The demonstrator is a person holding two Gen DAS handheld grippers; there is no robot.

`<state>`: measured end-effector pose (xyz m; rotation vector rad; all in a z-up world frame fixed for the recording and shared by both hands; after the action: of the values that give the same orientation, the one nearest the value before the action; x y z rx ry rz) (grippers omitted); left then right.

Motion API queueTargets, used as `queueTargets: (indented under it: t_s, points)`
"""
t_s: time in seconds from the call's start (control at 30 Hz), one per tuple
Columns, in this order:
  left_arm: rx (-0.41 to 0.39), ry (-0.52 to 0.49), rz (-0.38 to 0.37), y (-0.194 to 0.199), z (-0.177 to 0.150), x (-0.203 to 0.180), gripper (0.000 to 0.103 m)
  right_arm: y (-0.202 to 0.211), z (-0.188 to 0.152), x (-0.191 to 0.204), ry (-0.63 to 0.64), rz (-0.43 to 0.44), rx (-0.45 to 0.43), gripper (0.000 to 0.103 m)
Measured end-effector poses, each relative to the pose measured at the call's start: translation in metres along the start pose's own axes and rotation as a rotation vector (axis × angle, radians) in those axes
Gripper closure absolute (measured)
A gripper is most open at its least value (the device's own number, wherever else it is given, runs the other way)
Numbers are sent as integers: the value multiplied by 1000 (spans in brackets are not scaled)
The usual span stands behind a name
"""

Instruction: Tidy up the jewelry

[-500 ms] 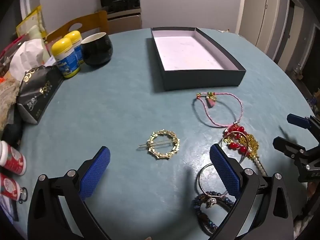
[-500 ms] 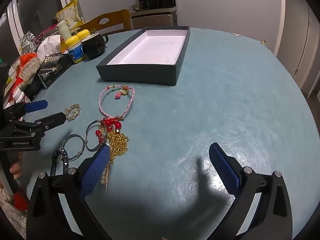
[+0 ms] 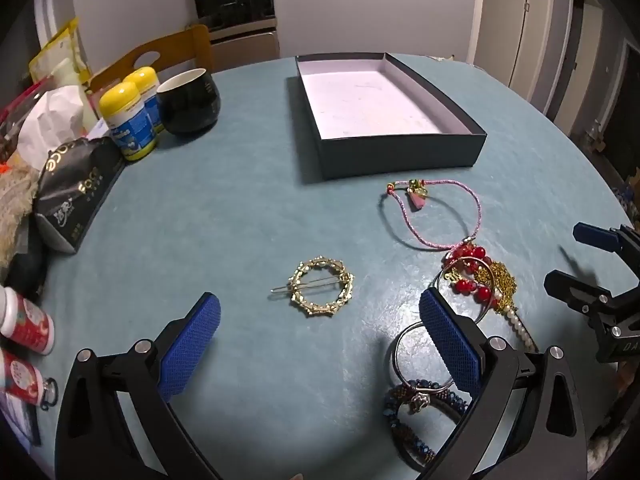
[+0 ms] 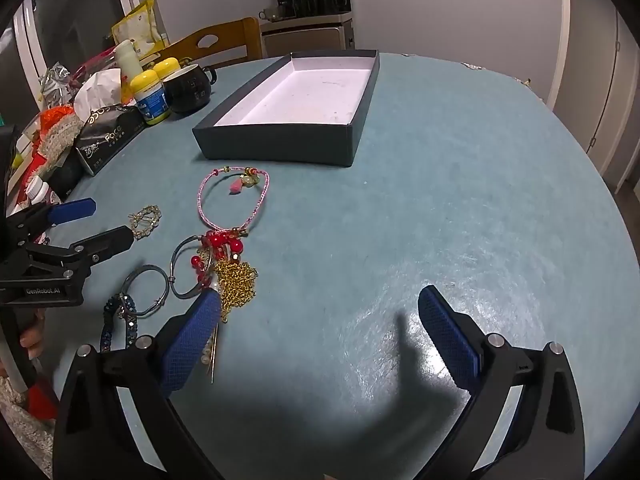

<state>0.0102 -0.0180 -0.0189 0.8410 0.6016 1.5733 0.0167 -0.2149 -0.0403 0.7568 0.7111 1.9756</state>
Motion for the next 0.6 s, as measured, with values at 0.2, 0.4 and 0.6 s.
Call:
queueTargets:
  t_s: [0.2,0.4,0.6]
  points:
    - [2,-6,1,1,1,1,2,-1,1,0,-2,-2,4,5]
    - [-2,-23,5,1,1,3,2,0,3,1,2,-7,0,5]
    - [-1,-31,7,2,3,3,2,0,5,1,5,-6,1,5]
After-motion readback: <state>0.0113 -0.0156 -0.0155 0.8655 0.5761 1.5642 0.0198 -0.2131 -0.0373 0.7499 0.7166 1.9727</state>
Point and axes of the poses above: each gripper's, at about its wrist camera, not at the fingertips, and y roughly against the way its jaws point, x to its left, z to its top, the point moved 2 cm from there along -y, roughly the way its jaws point, and after that the axes turned 9 degrees about z, right-handed, at the moved point
